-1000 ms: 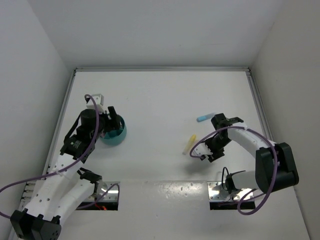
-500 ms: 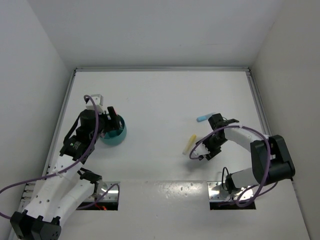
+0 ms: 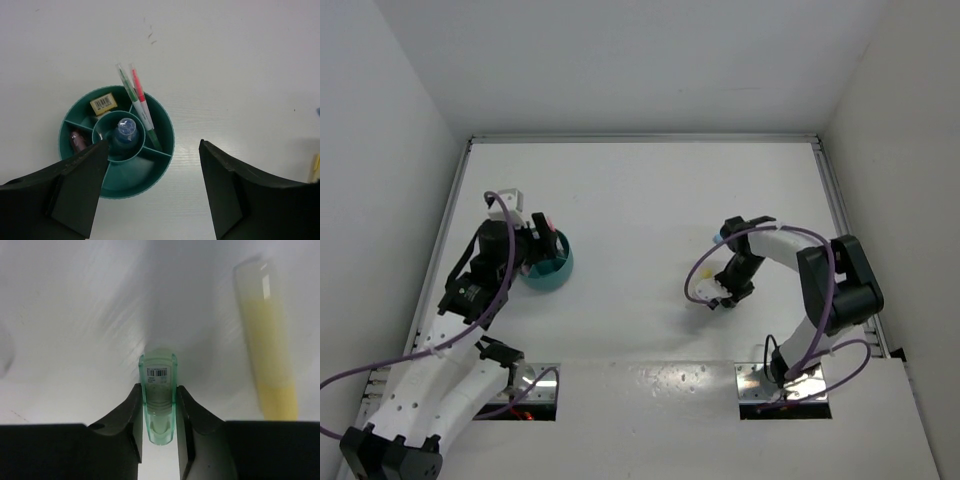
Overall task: Sort the stationery into containers
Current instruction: Grab a piece of stationery with the right arm, then place the stationery into the container
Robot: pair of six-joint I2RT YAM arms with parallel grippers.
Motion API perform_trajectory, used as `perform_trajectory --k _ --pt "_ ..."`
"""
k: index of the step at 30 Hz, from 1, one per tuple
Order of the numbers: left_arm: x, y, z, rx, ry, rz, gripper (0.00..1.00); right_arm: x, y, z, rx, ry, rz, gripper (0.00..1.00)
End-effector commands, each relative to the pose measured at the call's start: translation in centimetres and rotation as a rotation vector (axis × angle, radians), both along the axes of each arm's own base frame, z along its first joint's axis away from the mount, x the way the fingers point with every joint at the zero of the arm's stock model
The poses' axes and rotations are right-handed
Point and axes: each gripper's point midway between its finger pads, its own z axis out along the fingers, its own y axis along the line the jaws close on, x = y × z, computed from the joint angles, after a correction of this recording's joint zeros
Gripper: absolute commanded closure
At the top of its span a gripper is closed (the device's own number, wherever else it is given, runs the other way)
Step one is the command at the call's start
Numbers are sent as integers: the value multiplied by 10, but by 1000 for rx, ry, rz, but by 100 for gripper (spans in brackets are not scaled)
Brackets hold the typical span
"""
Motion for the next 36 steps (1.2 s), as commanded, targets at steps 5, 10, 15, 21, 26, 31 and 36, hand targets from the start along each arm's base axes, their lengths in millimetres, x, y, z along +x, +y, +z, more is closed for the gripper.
perform_trajectory --k 5,10,15,21,26,31,36 --pt "-10 46 40 -43 -173 262 21 37 141 132 560 87 -178 100" --pt "-19 60 48 -51 -218 336 21 115 226 202 634 -75 -584 100" --pt "-23 66 53 -60 -240 368 21 149 288 201 545 -67 -869 100" --pt "-37 90 58 -94 -280 514 21 149 362 255 714 115 -864 100" --pt "-69 132 67 -152 -366 782 24 127 423 255 731 370 -889 100" --pt "-87 142 77 -217 -444 821 25 101 461 266 818 600 -847 100" --pt "-87 140 77 -220 -442 813 25 69 495 262 873 682 -663 100"
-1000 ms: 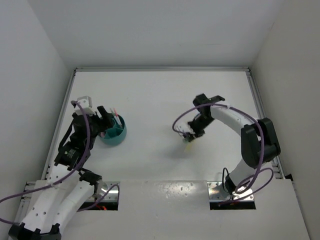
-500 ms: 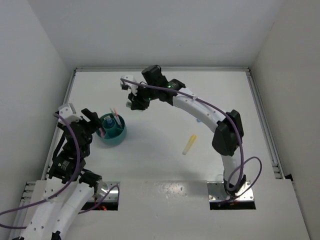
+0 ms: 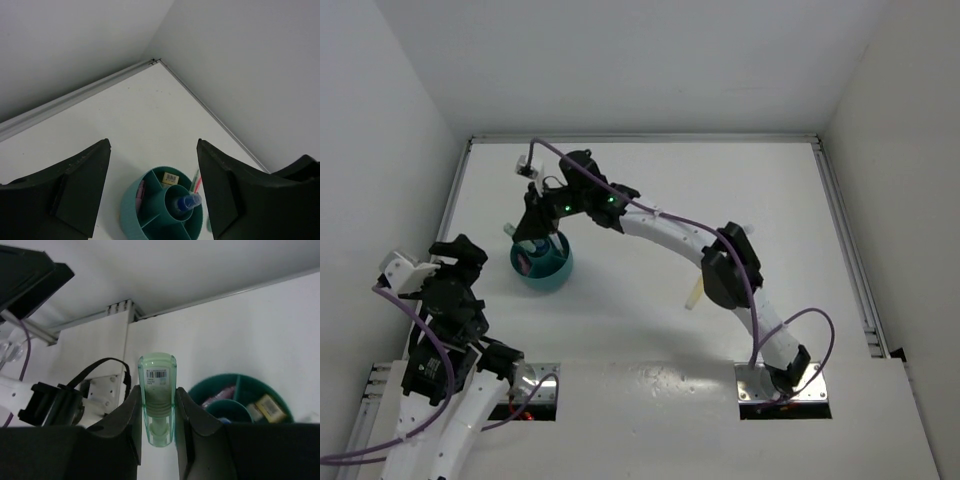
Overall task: Sort the stationery into containers
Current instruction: Place the stationery into the container
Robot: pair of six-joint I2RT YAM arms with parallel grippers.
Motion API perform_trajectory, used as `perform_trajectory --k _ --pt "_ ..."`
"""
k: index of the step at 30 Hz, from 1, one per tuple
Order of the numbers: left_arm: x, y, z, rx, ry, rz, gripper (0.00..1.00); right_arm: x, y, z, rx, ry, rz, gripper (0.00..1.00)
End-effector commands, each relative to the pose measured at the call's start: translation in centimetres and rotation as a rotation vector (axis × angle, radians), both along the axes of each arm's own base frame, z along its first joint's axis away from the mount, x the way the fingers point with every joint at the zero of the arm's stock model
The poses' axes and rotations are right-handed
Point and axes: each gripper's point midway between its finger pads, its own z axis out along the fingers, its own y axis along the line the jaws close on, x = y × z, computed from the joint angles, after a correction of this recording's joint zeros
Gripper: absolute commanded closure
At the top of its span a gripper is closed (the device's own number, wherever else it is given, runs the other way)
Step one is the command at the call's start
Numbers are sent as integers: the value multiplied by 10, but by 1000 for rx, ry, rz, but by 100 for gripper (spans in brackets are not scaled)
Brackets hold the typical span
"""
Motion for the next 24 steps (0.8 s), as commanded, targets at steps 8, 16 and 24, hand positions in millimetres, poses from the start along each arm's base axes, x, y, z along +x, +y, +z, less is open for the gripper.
perform_trajectory --k 8,16,24 --pt "-5 4 2 -18 -31 22 25 -18 59 -4 316 -214 242 100" --pt "-4 0 5 -10 -40 -10 25 11 71 -27 321 -337 130 100" --pt "-2 -3 9 -7 -52 -29 25 12 75 -36 307 -396 129 100"
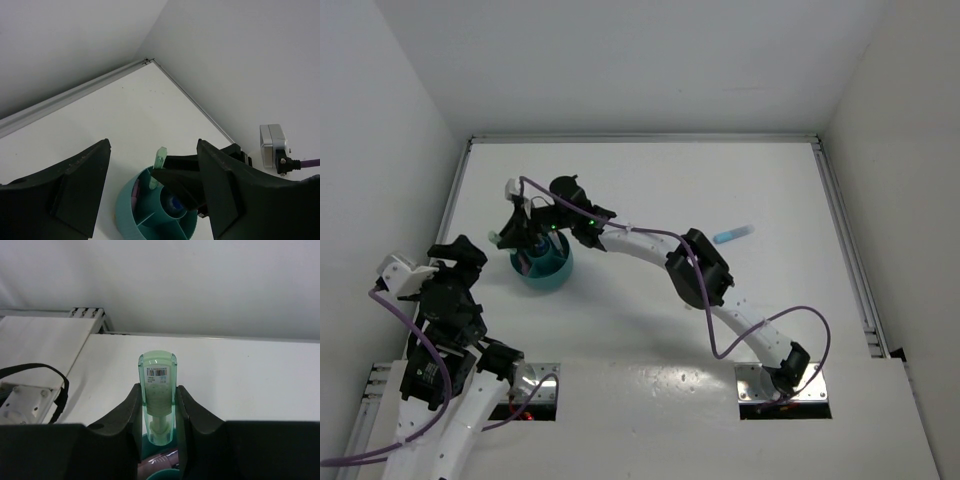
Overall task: Sort the stationery into containers
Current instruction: Place the stationery into the container
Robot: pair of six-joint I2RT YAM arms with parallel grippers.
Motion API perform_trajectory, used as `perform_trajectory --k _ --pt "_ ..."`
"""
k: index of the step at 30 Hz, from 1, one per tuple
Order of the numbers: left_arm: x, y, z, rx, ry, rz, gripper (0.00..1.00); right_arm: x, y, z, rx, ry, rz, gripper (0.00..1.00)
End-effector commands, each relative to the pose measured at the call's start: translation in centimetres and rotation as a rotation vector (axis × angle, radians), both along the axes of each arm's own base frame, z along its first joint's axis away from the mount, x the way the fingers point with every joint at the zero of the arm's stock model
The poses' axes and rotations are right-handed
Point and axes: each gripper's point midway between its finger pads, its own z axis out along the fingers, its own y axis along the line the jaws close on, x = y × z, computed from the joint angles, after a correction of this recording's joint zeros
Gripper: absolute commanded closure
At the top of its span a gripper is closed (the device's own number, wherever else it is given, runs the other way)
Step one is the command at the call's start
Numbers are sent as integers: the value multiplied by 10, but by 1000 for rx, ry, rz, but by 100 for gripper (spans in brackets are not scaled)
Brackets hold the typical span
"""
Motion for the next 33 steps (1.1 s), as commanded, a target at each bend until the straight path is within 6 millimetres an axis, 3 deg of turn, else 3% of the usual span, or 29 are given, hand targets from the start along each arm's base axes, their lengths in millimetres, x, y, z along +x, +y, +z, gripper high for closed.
perform_trajectory --k 1,2,13,21,24,31,33 --pt "1 0 6 5 -27 -6 25 -4 5 29 87 -134 48 100" --pt "1 0 6 5 -27 -6 25 -3 4 33 93 -173 49 100" --pt "2 -2 6 5 -28 -16 25 -20 -6 4 -14 -314 161 100" --pt "2 -2 6 5 -28 -16 25 -18 -8 12 -15 -343 156 99" --pt "2 -2 6 5 -28 -16 25 -21 -11 5 -38 -344 173 99" --pt "2 -2 6 5 -28 -16 25 -30 -15 23 -9 -374 225 98" --pt "2 -2 6 5 -28 -16 25 -32 -17 19 -18 -383 242 98"
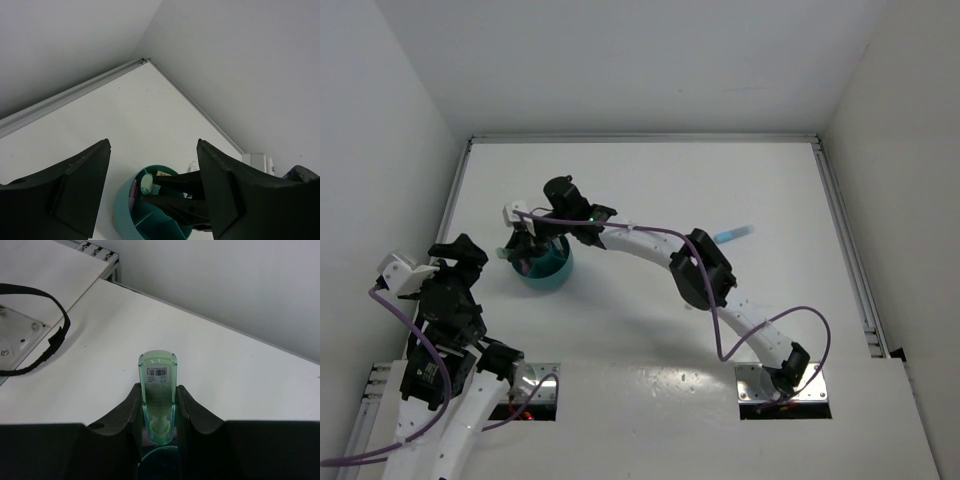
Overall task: Sort the stationery into containers
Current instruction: Place the stationery into the container
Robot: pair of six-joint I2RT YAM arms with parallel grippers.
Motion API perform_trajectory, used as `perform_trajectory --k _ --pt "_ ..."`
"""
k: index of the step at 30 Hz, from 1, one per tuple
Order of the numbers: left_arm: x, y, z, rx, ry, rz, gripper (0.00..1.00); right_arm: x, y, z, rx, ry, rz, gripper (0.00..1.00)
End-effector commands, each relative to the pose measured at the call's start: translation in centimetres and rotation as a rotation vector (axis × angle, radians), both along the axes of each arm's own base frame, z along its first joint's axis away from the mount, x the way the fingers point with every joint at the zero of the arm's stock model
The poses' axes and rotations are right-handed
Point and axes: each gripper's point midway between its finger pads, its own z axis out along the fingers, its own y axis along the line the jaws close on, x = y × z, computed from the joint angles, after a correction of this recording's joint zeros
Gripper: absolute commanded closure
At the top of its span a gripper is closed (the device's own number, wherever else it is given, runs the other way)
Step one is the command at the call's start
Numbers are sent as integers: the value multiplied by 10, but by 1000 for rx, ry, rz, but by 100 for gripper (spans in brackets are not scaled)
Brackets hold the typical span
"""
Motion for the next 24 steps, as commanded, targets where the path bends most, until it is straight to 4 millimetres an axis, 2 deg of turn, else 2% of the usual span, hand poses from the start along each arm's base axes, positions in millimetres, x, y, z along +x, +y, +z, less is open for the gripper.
perform_trajectory --k 1,11,19,24 --pt "0 1 4 0 -21 3 25 -13 -3 49 67 -72 70 98" --pt "0 1 4 0 -21 3 25 -27 -2 51 56 -106 110 98" --pt "0 1 4 0 -21 3 25 -24 2 79 94 -174 78 98" --pt "0 1 4 0 -21 3 25 -29 3 74 75 -164 80 98"
